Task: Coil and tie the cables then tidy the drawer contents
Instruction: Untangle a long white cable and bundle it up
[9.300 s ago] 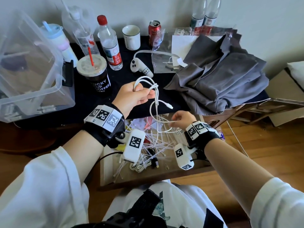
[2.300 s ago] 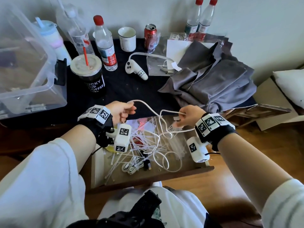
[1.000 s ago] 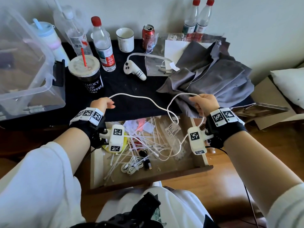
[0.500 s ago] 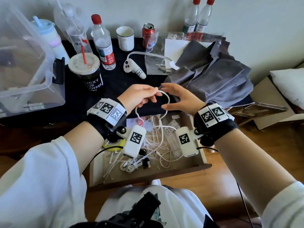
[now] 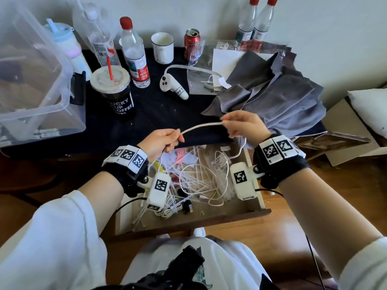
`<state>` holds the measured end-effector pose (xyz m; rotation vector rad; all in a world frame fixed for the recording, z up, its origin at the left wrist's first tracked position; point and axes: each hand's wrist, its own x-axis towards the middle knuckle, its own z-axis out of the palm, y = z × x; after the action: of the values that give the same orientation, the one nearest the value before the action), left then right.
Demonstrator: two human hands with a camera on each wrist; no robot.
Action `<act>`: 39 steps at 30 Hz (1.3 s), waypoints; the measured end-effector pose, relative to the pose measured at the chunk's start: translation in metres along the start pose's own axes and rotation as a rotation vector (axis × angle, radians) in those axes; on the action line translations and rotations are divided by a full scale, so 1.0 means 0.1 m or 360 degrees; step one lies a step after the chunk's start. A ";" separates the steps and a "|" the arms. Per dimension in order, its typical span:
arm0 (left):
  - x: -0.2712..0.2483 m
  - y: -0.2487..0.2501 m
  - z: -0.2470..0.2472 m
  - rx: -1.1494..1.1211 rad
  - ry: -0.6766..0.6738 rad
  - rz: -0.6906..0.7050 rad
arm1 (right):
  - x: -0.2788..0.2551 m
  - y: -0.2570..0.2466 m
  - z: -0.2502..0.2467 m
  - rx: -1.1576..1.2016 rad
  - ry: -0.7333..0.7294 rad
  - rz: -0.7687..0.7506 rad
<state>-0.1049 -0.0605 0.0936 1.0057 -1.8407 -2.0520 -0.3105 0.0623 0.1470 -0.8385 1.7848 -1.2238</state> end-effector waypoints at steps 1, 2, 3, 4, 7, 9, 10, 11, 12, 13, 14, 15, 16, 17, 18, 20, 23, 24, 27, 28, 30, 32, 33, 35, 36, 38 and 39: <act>0.00 0.04 0.06 0.0037 -0.0033 0.0040 | -0.04 -0.05 0.08 -0.0141 -0.0160 0.0000; 0.00 0.10 0.12 0.0077 -0.0072 0.0080 | -0.07 -0.09 0.18 -0.0306 -0.0303 -0.0008; 0.01 0.15 0.19 0.0112 -0.0113 0.0110 | -0.10 -0.13 0.27 -0.0457 -0.0409 -0.0047; 0.01 0.20 0.25 0.0139 -0.0149 0.0128 | -0.11 -0.14 0.36 -0.0558 -0.0451 -0.0117; 0.01 0.24 0.29 0.0089 -0.0213 0.0123 | -0.03 -0.12 0.41 -0.0568 -0.0175 -0.0327; -0.01 0.15 0.19 0.0011 -0.0188 0.0065 | 0.06 -0.07 0.29 -0.0413 0.0183 -0.0322; -0.02 0.08 0.11 -0.0015 -0.0154 0.0022 | 0.09 -0.04 0.20 -0.0330 0.0344 -0.0291; -0.03 -0.02 0.03 -0.0044 -0.0108 -0.0030 | 0.12 0.00 0.11 -0.0263 0.0469 -0.0259; -0.04 -0.12 -0.04 -0.0081 -0.0056 -0.0088 | 0.14 0.05 0.02 -0.0230 0.0566 -0.0225; -0.05 -0.21 -0.10 -0.0109 0.0002 -0.0149 | 0.15 0.10 -0.05 -0.0242 0.0638 -0.0187; -0.06 -0.28 -0.14 -0.0137 0.0054 -0.0210 | 0.16 0.16 -0.10 -0.0301 0.0698 -0.0139; -0.07 -0.33 -0.17 -0.0173 0.0097 -0.0265 | 0.16 0.21 -0.14 -0.0380 0.0744 -0.0096; -0.07 -0.35 -0.18 -0.0231 0.0131 -0.0309 | 0.16 0.26 -0.18 -0.0453 0.0767 -0.0054; -0.08 -0.36 -0.18 -0.0308 0.0154 -0.0349 | 0.16 0.31 -0.20 -0.0520 0.0767 -0.0010; -0.07 -0.35 -0.18 -0.0413 0.0158 -0.0382 | 0.16 0.37 -0.21 -0.0578 0.0739 0.0031; -0.07 -0.28 -0.16 -0.0731 0.0129 -0.0442 | 0.16 0.49 -0.20 -0.0677 0.0642 0.0125; -0.06 -0.10 -0.10 -0.1232 0.0110 -0.0389 | 0.10 0.61 -0.15 -0.0786 0.0513 0.0235; -0.06 -0.03 -0.07 -0.1372 0.0085 -0.0332 | 0.08 0.64 -0.14 -0.0829 0.0464 0.0257; -0.03 0.19 0.00 -0.1744 -0.0005 -0.0158 | 0.03 0.67 -0.05 -0.1040 0.0190 0.0318; -0.01 0.25 0.04 -0.1832 0.0010 -0.0113 | 0.02 0.66 0.00 -0.1099 0.0016 0.0312; 0.05 0.34 0.11 -0.1913 0.0123 -0.0038 | -0.02 0.63 0.12 -0.1183 -0.0356 0.0260; 0.12 0.37 0.18 -0.1834 0.0233 0.0009 | -0.08 0.52 0.24 -0.1199 -0.0649 0.0171; 0.15 0.38 0.20 -0.1734 0.0270 0.0010 | -0.10 0.45 0.29 -0.1165 -0.0756 0.0131; 0.20 0.37 0.19 -0.1480 0.0358 -0.0010 | -0.17 0.26 0.34 -0.1060 -0.0905 0.0040; 0.22 0.35 0.18 -0.1363 0.0405 -0.0018 | -0.19 0.17 0.36 -0.0994 -0.0956 -0.0009; 0.23 0.31 0.16 -0.1212 0.0435 -0.0017 | -0.23 -0.03 0.35 -0.0847 -0.1006 -0.0084; 0.22 0.30 0.15 -0.1167 0.0414 -0.0018 | -0.25 -0.11 0.34 -0.0793 -0.1012 -0.0107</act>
<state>-0.1389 -0.0668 0.1139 0.9860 -0.8359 -2.1948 -0.2683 0.0656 0.1561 -1.3945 1.5333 -0.4475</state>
